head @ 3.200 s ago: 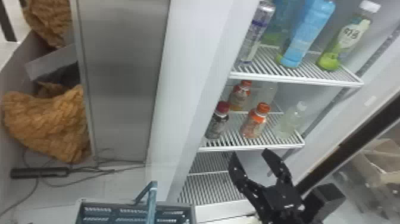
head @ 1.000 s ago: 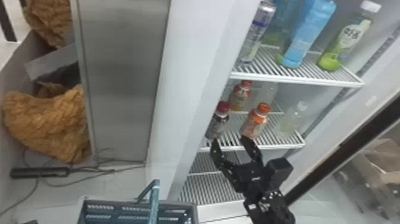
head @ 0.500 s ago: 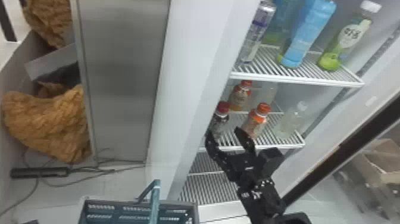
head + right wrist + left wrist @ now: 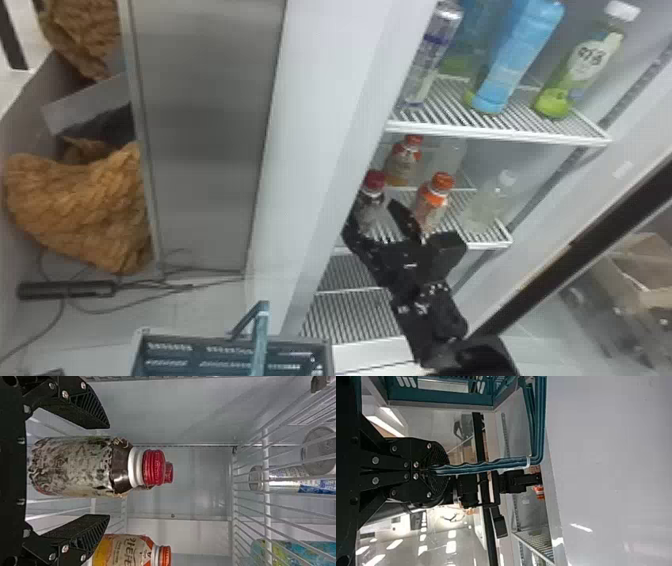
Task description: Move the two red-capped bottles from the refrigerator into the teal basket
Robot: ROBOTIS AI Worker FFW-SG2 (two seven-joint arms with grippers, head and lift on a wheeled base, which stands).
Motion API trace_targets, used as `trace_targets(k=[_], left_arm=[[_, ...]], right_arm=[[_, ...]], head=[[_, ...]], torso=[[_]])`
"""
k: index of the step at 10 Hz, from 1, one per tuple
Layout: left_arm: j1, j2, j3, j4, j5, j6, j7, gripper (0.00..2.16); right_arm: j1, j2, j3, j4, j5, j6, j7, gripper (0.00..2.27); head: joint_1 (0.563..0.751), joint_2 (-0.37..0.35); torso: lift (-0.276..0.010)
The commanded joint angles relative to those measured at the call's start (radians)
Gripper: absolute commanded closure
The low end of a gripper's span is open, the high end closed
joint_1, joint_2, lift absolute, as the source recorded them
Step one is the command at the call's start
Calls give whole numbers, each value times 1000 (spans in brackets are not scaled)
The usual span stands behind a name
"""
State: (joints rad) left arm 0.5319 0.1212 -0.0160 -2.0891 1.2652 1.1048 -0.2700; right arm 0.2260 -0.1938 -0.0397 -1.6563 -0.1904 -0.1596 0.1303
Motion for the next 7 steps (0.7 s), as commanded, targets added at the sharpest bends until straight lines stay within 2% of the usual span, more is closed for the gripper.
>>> trace_targets(k=[1,2,3,4,5,7], left_arm=[[1,0,0,2,1,0,0,1161],[1,0,0,2,1,0,0,1161],[1,0,0,2,1,0,0,1161],[3,0,2,2,1,-3,-2,1161],[3,0,2,2,1,-8,-2,1161],[3,0,2,2,3,-8,-3,1161]], right_arm=[[-22,-1,8,23,3,0,-1,229],[-35,-1,10,33,3,0,-5,234],[-37,-1,10,38,3,0,-6,346],[-35,-1,10,40,-7,0,-8,673],[-27,-3,10,30,-11,0,-11,772],[2,-1,10,-41,5,0,-28,772]], head=[[695,-350],[695,-350],[695,-350],[695,-350],[695,-350],[695,-350]], torso=[[-224],[-224],[-224],[-224],[-224],[-224]])
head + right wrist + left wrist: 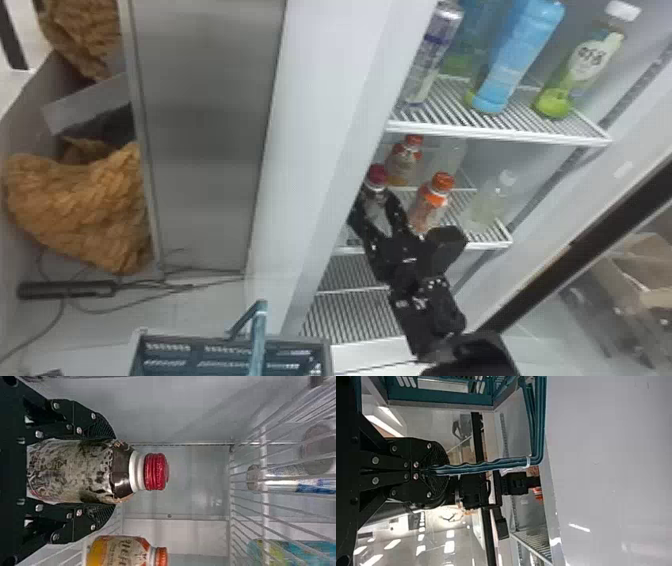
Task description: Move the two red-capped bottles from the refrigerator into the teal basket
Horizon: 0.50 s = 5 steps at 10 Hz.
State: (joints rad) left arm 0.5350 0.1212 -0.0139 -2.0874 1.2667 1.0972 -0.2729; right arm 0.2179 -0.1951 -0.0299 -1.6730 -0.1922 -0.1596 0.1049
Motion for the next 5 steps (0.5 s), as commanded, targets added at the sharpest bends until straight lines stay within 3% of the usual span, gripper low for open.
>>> trace_targets(k=[1,5], left_arm=[[0,0,0,0,2,0,0,1161],[0,2,0,0,2,0,0,1161]], right_arm=[[30,0,-6,-58,7,0,-5,772],[116,0,-46,-186,-9,47,-5,772]], head=[[695,-350],[695,-350]], torso=[[-224],[-224]])
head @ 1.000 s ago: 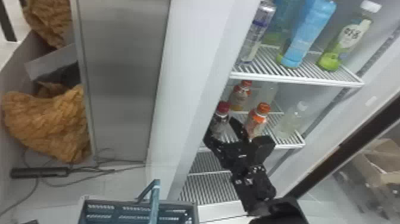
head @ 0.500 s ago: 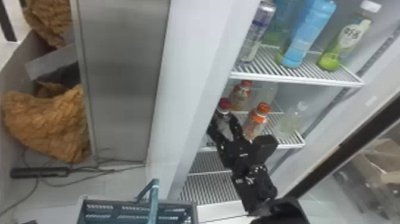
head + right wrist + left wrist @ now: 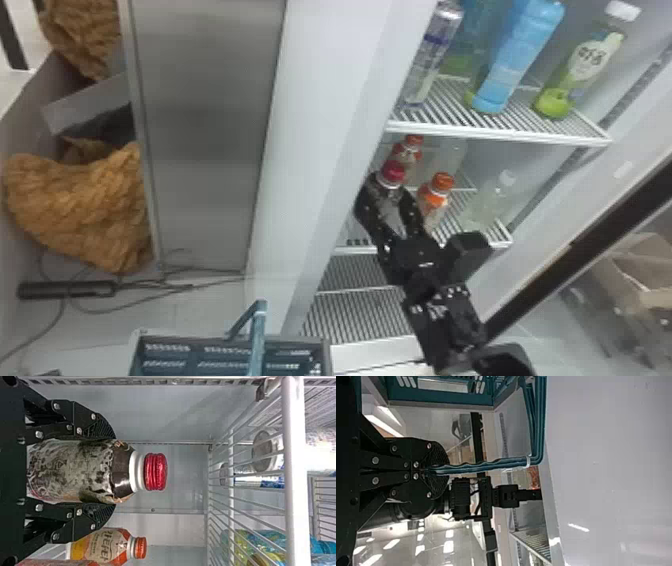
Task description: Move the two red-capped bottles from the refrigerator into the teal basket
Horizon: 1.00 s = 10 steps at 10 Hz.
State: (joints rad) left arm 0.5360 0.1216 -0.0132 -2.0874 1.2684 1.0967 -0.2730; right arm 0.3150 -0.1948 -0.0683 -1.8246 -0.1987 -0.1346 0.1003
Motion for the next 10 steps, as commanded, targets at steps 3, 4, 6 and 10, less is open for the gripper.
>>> trace_targets(k=[3,4,6,10], left_arm=[[-3,1,-1,2,0,0,0,1161],[-3,3,-1,2,0,0,0,1161],[-3,4,-5,2,0,0,0,1161],[1,4,1,2,0,-2,-2,1161]], right_arm=[[188,0,-47,-290,-27,189,2,772],[237,0,-61,-354,-47,238,12,772],[326,9,-97,-469,-47,321,29,772],[485,20,-165,-653,-53,542,93,772]], head=[[695,-350],[695,-350],[695,-350],[695,-350]], torso=[[-224],[-224],[-224],[-224]])
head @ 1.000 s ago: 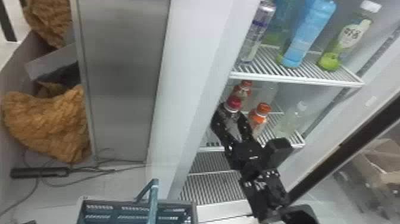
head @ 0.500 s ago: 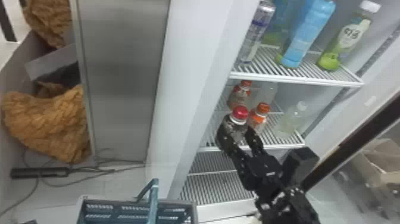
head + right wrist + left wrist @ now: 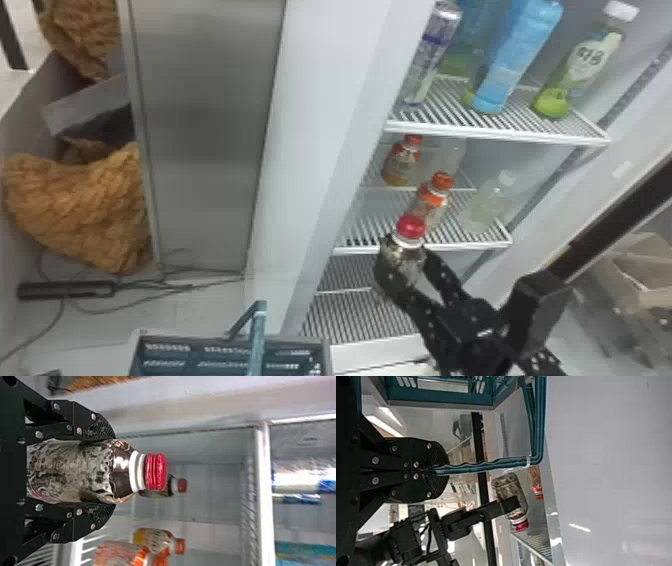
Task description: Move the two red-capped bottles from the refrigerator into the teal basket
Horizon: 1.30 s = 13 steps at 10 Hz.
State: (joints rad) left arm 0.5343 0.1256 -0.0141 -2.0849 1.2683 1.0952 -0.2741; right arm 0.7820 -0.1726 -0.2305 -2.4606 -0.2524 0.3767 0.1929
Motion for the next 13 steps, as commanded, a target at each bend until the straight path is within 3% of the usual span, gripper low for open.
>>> trace_targets(k=[1,3,5,8,13], left_arm=[[3,-1,2,0,0,-3,0,1161],[3,-1,4,0,0,-3,0,1161],[6,0,6,0,0,-3,0,1161],[6,0,6,0,0,-3,0,1161],[8,-4,12,0,0,-6,0,1161]], right_arm=[[25,-2,-13,-17,5,72,45,772],[60,-13,-19,-69,15,171,128,772],[67,-48,-13,-108,11,310,198,774],[-16,-110,61,-91,17,497,307,774],[-151,-134,179,81,-87,578,339,774]], head=[[695,-350],[695,-350],[695,-350],[695,-350],[695,-350]], torso=[[-224],[-224],[-224],[-224],[-224]])
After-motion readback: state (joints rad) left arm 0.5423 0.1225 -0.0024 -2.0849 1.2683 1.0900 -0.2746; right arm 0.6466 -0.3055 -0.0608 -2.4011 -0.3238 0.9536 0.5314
